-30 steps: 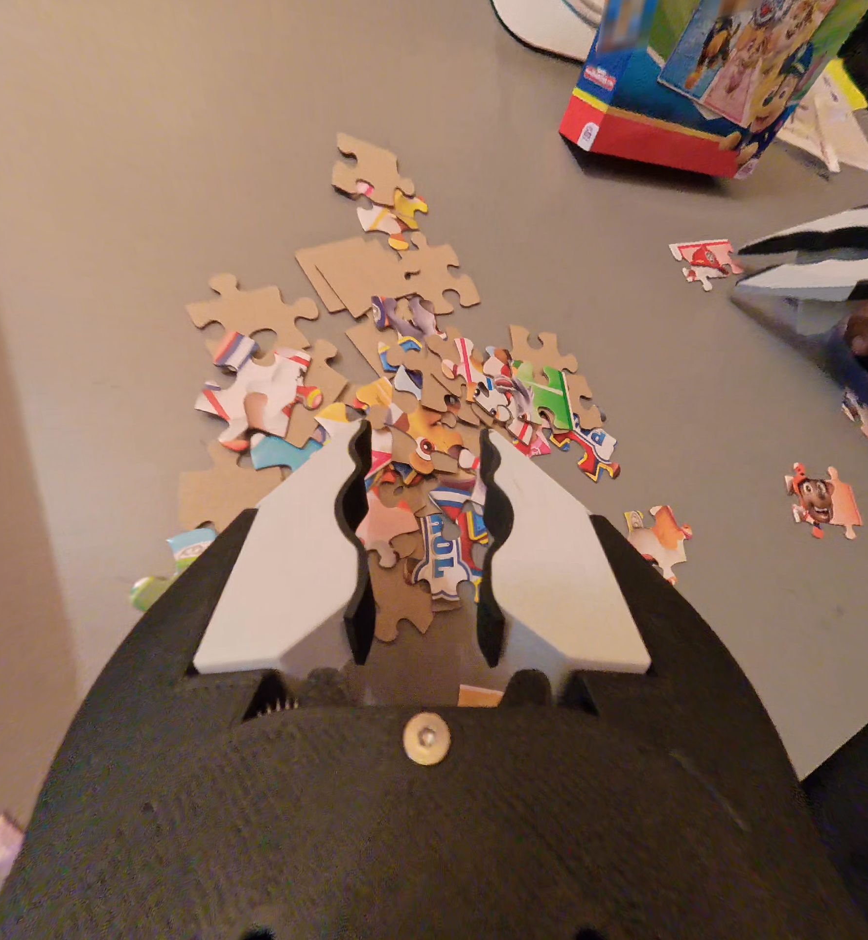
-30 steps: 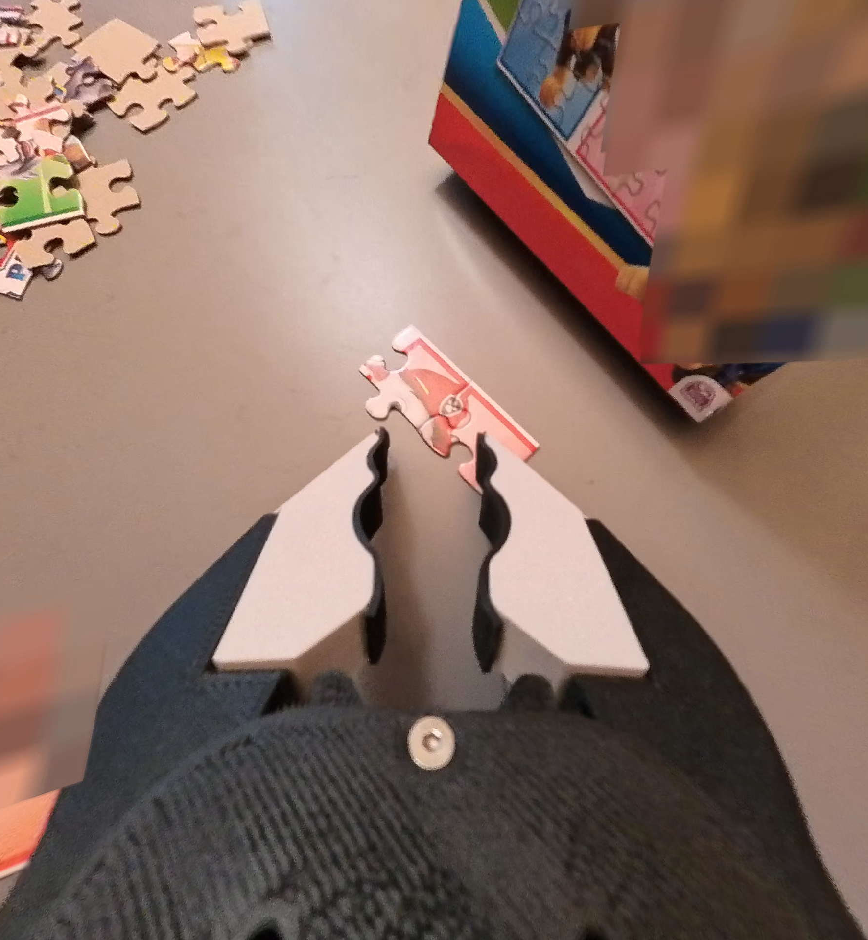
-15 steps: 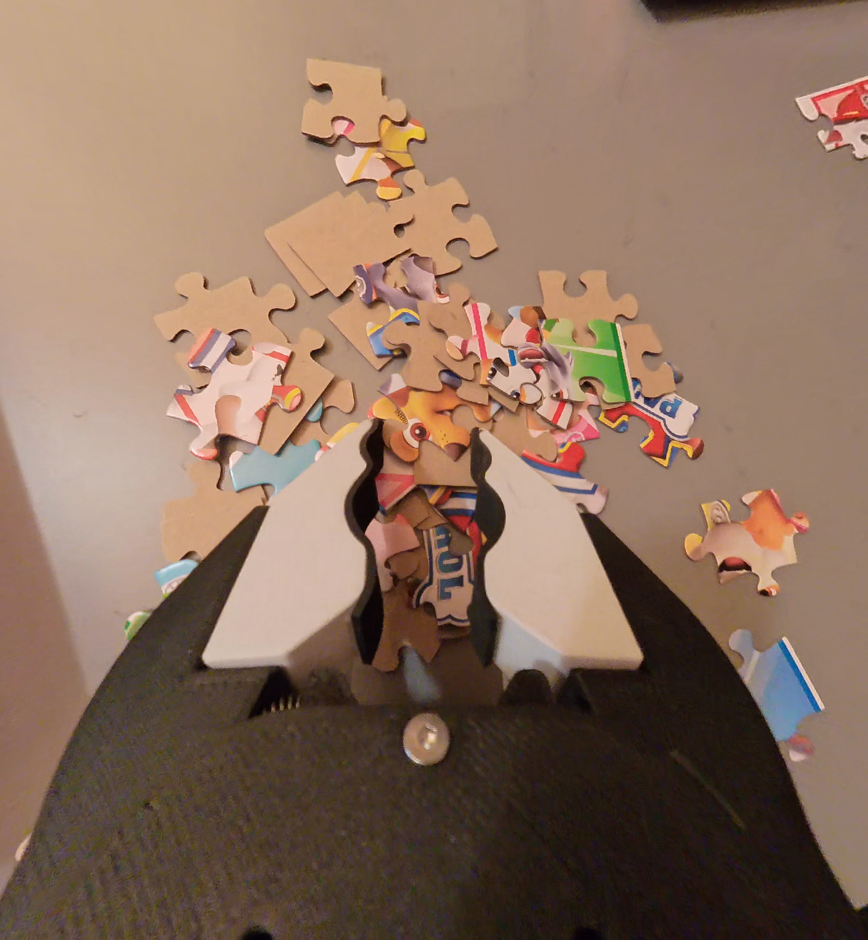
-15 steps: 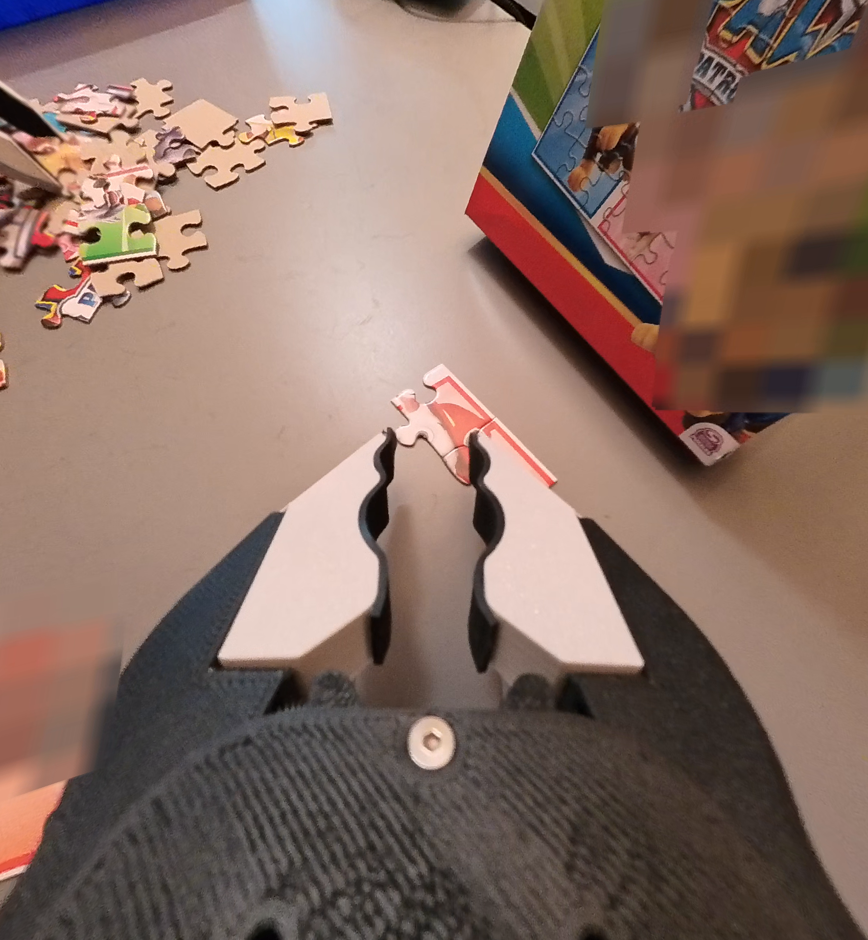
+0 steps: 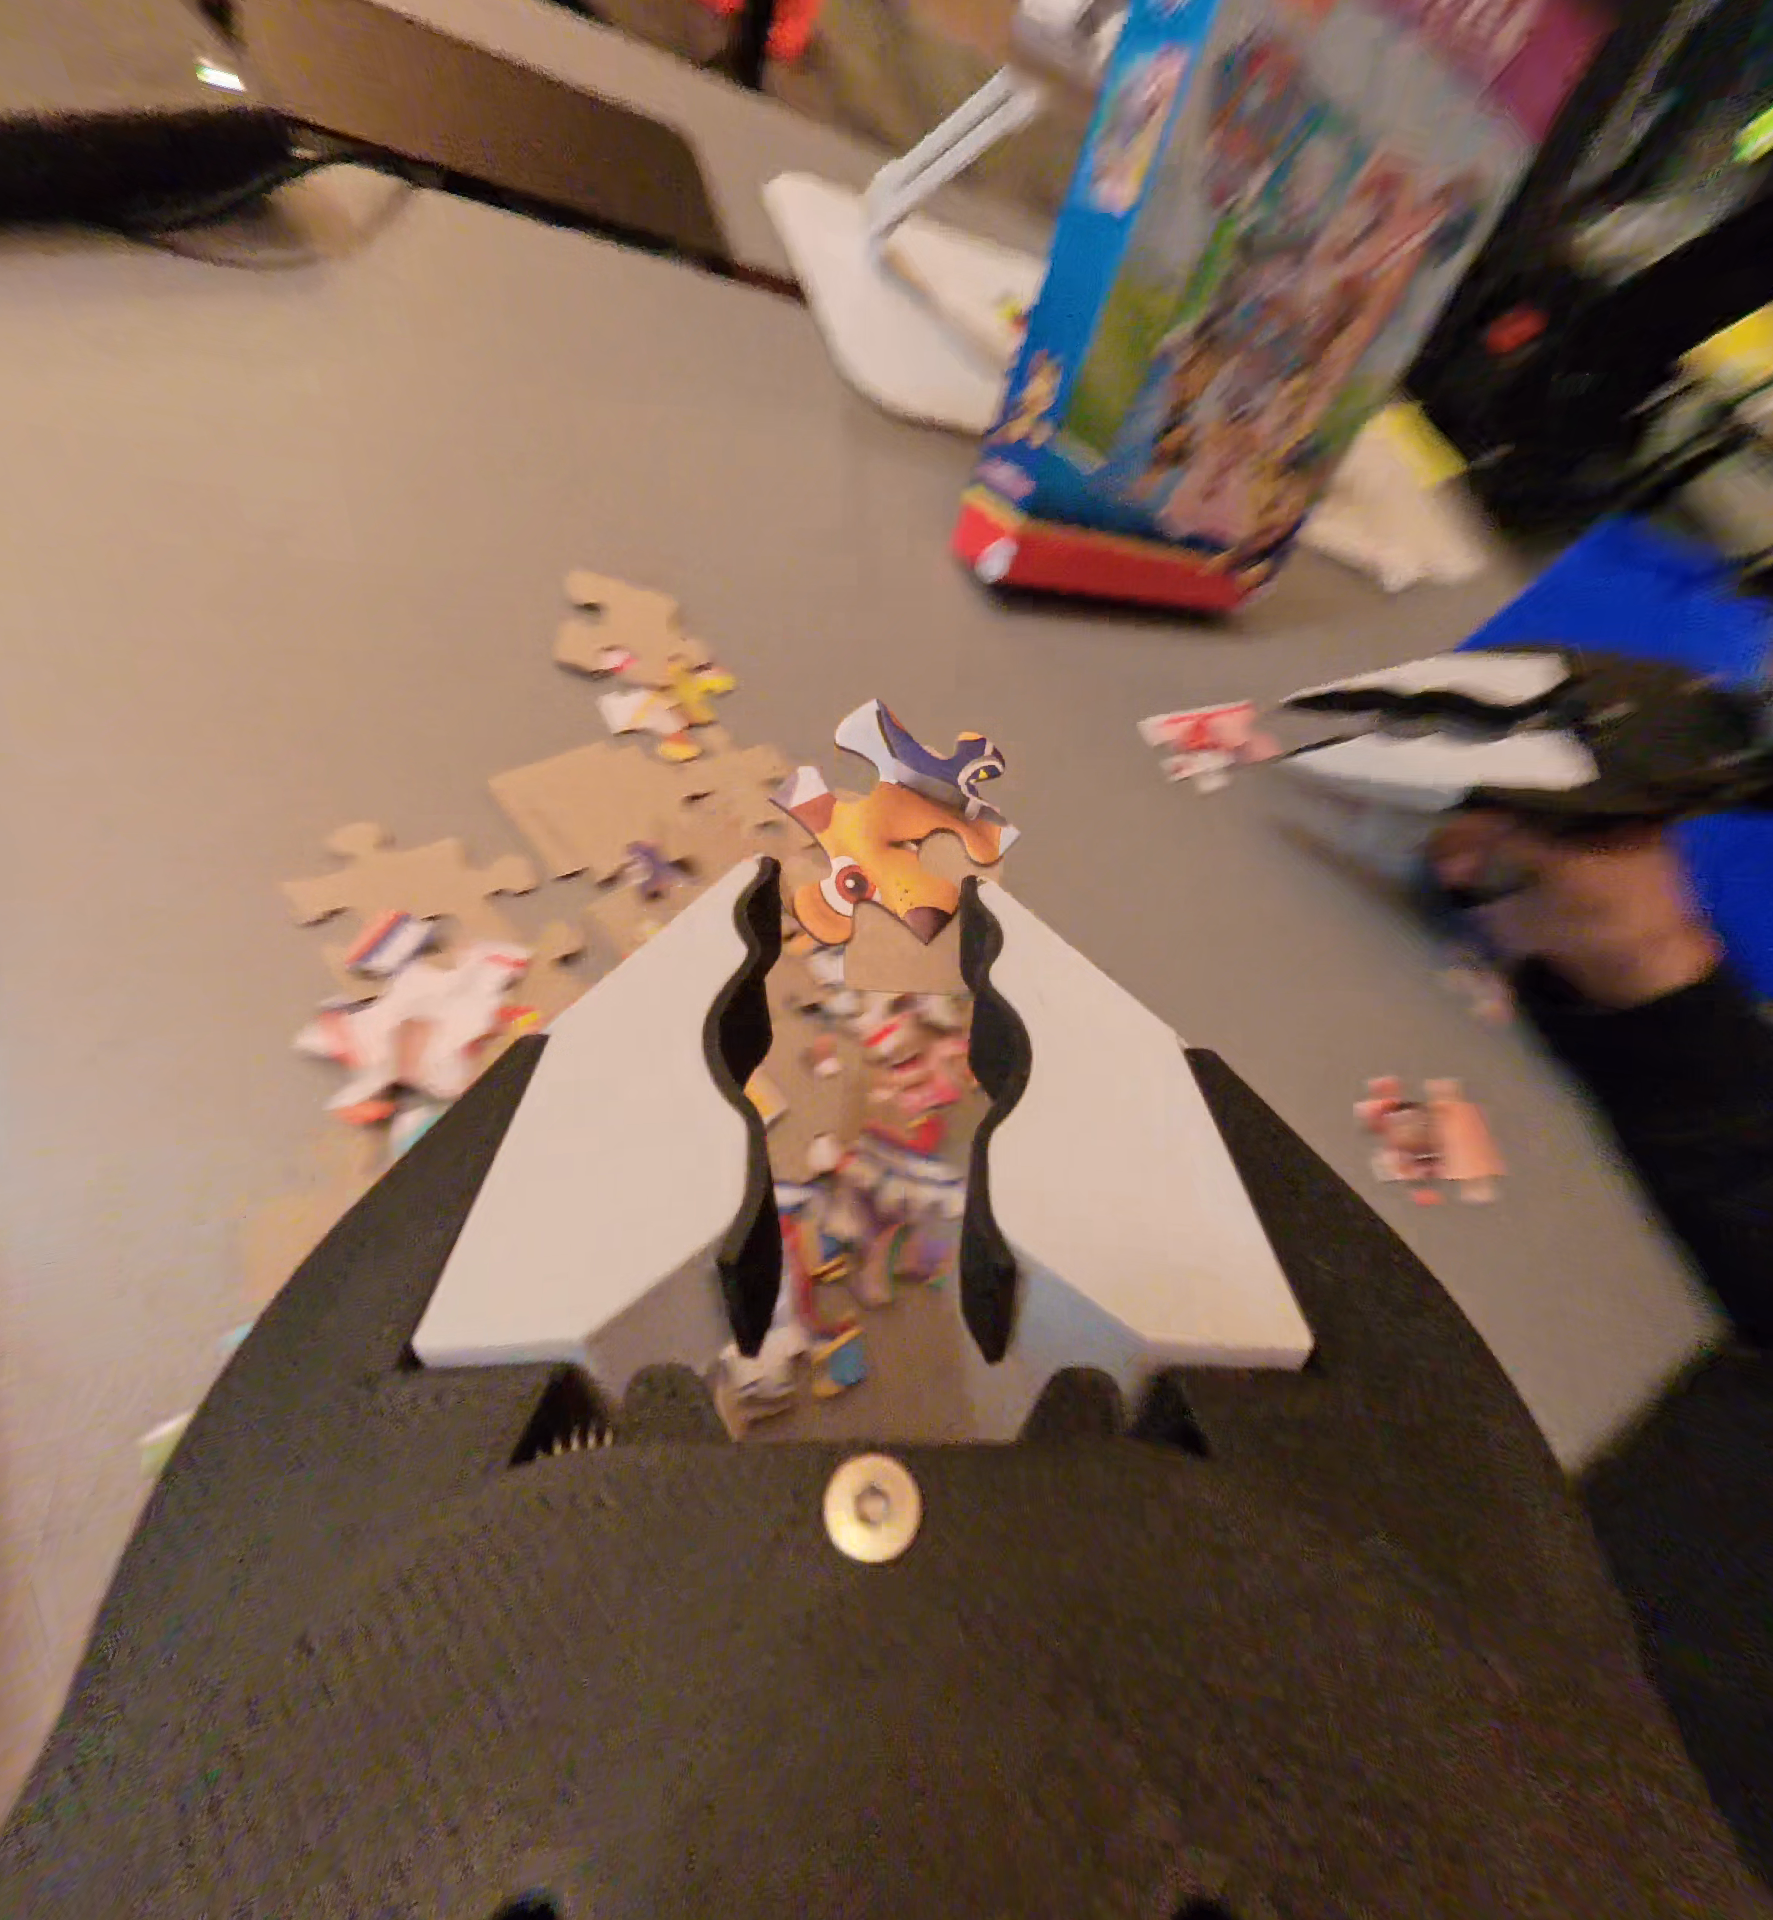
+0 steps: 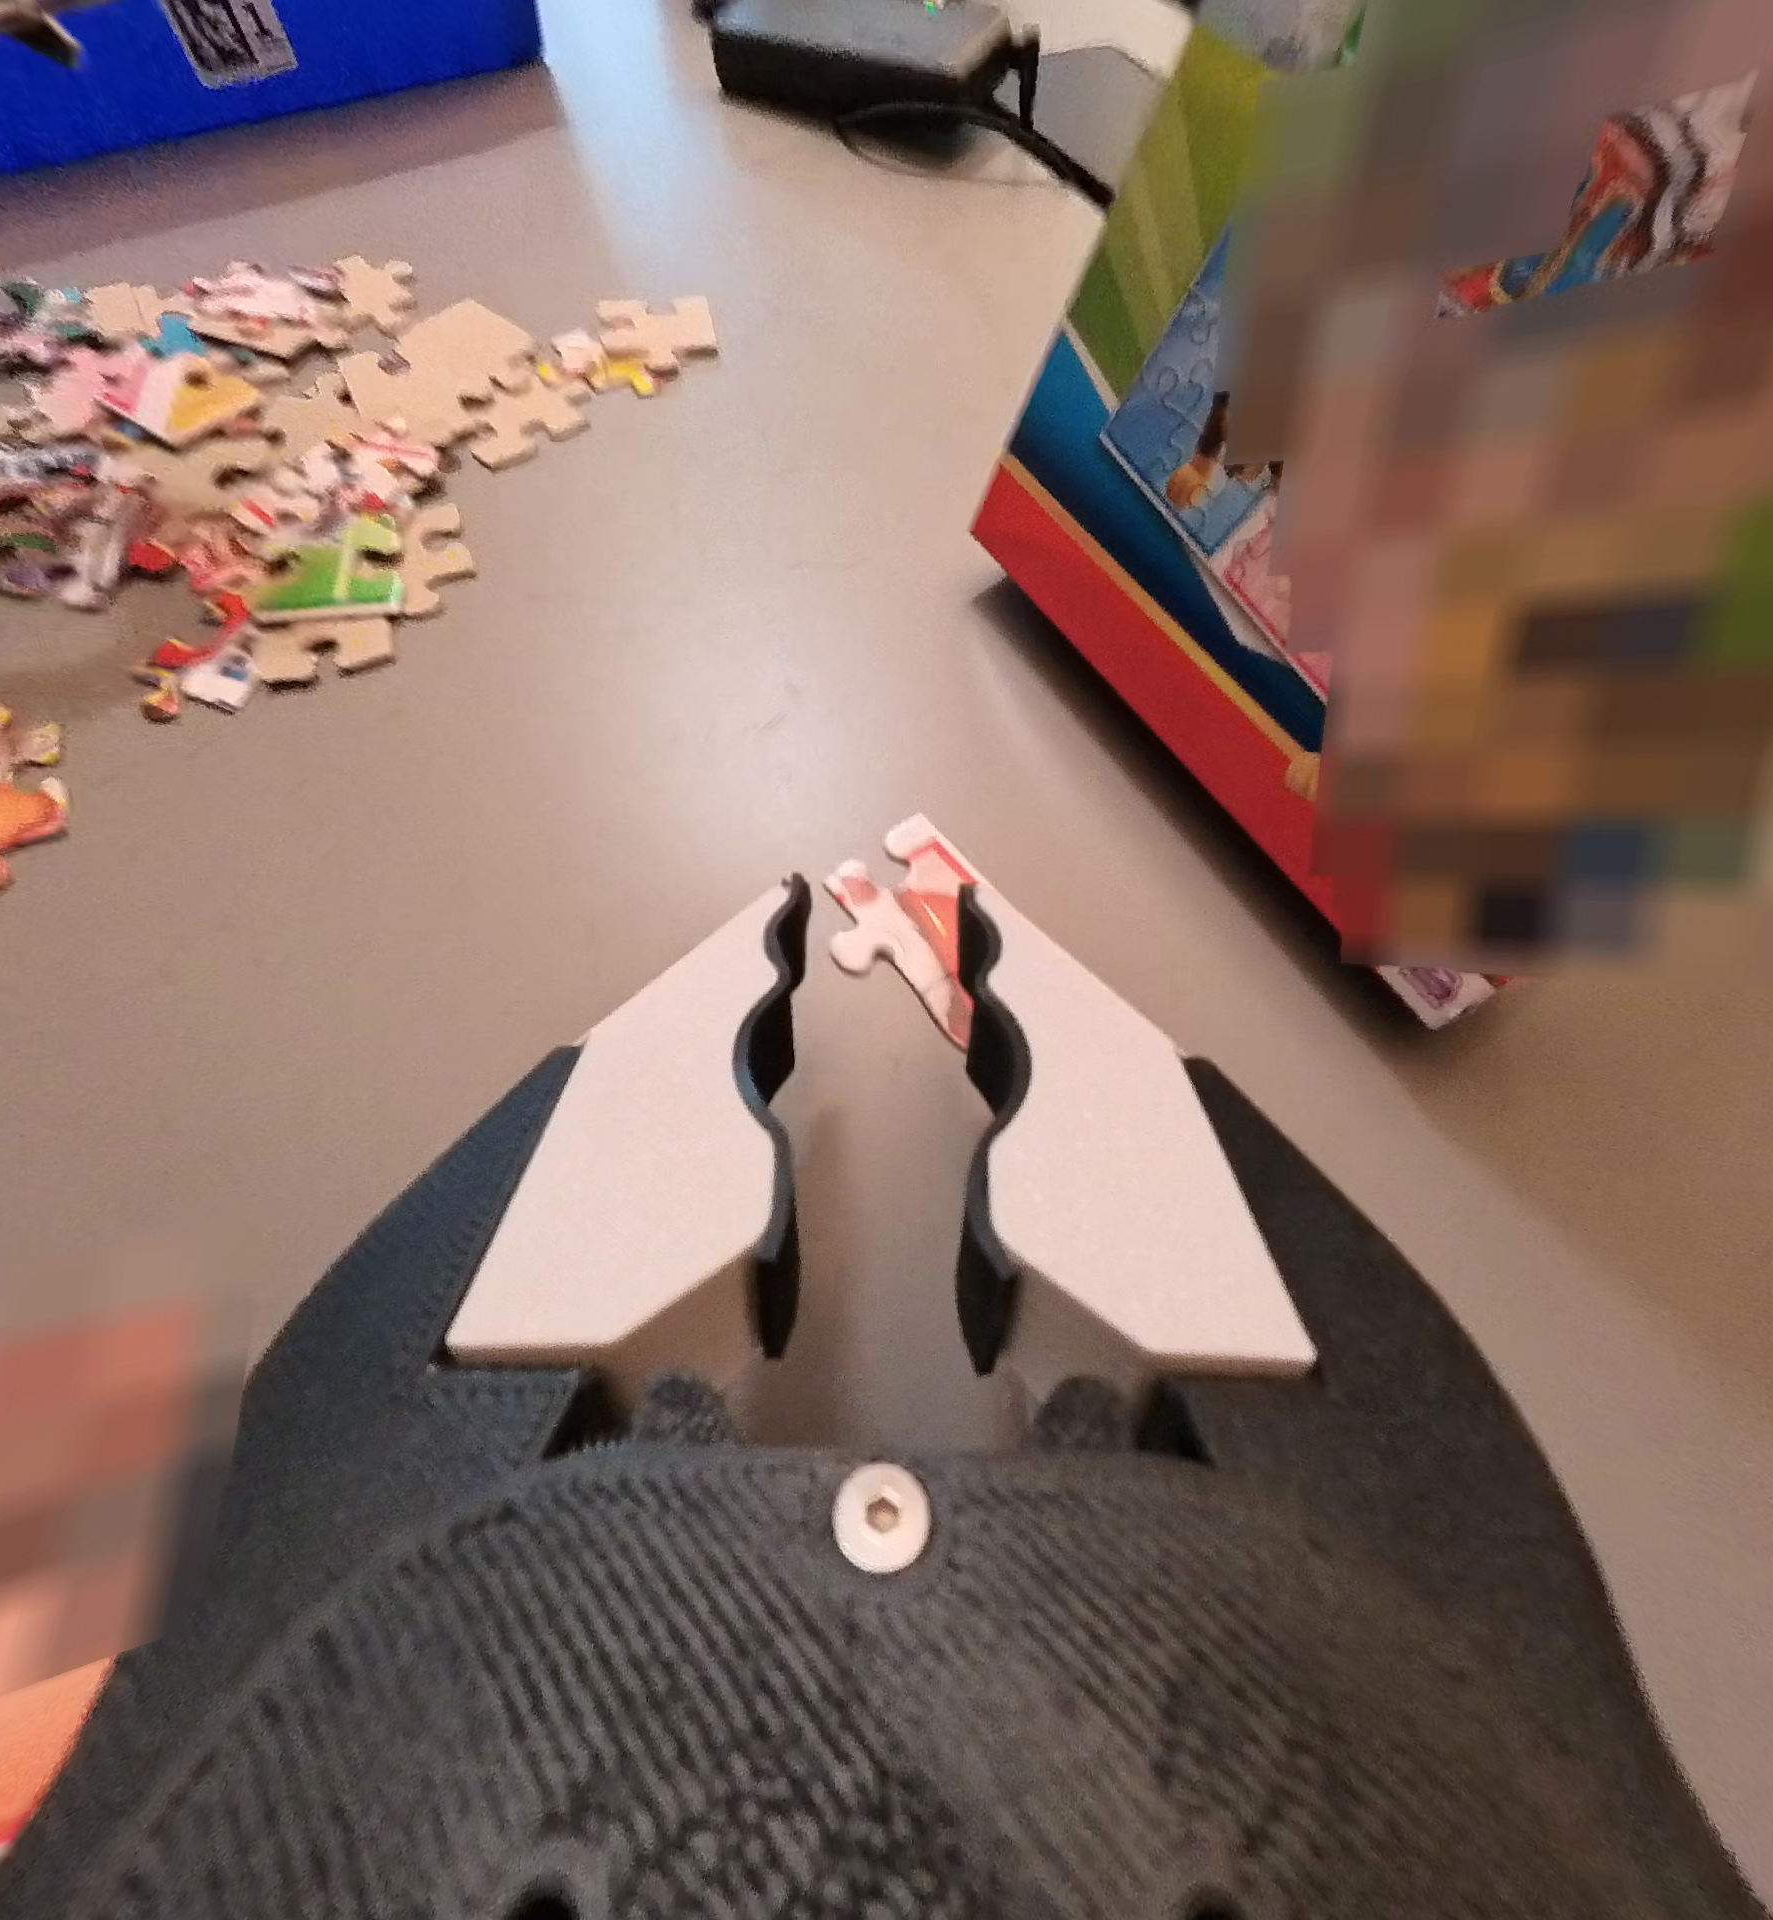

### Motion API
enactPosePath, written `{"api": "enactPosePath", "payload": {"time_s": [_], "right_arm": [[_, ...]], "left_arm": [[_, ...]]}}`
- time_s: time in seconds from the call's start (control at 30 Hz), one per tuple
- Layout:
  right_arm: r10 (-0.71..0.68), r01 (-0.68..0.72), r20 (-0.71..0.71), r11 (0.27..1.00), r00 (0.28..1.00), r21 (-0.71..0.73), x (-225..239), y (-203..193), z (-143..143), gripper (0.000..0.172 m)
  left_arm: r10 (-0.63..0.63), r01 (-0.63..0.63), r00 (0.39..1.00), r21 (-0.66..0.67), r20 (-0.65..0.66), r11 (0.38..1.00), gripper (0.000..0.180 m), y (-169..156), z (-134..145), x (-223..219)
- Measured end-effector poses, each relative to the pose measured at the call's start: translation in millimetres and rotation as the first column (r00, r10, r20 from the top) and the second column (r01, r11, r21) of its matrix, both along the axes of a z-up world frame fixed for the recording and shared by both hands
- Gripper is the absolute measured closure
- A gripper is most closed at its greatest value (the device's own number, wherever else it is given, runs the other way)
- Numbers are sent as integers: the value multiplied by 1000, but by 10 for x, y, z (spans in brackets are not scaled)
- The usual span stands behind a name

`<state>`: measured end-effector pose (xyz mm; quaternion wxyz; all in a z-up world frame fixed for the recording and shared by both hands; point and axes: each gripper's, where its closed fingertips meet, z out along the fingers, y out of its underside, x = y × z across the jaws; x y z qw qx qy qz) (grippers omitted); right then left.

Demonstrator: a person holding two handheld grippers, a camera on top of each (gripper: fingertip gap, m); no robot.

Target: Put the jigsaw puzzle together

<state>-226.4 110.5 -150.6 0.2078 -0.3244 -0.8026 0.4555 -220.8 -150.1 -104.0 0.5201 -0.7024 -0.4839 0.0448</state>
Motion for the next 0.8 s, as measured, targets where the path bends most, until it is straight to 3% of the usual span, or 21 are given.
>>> {"api": "enactPosePath", "payload": {"time_s": [0.07, 0.2, 0.33, 0.43, 0.63, 0.73, 0.8], "right_arm": [[61, -63, -53, 997, 997, -46, 48, -188, 179, 142], [280, -293, -155, 954, 947, -64, 265, -811, 519, 136], [512, -497, -271, 858, 815, 126, 478, -1482, 708, 134], [576, -478, -357, 814, 735, 331, 395, -1773, 705, 131], [704, -530, -358, 702, 613, 476, 458, -2055, 578, 132], [729, -503, -327, 664, 601, 554, 440, -2066, 437, 157], [709, -515, -306, 684, 635, 517, 446, -2063, 387, 166]], "left_arm": [[-37, 31, 999, 154, 35, 988, 149, 110, 95, 26], [-99, 66, 990, 297, 97, 952, 149, 253, 91, 72], [-184, 101, 970, 424, 159, 900, 149, 379, 112, 174], [-220, 120, 958, 439, 185, 891, 149, 444, 68, 241], [-310, 208, 922, 381, 231, 901, 149, 557, -77, 435], [-376, 257, 896, 415, 236, 873, 148, 617, -53, 539], [-370, 248, 899, 422, 237, 872, 138, 596, -59, 526]]}}
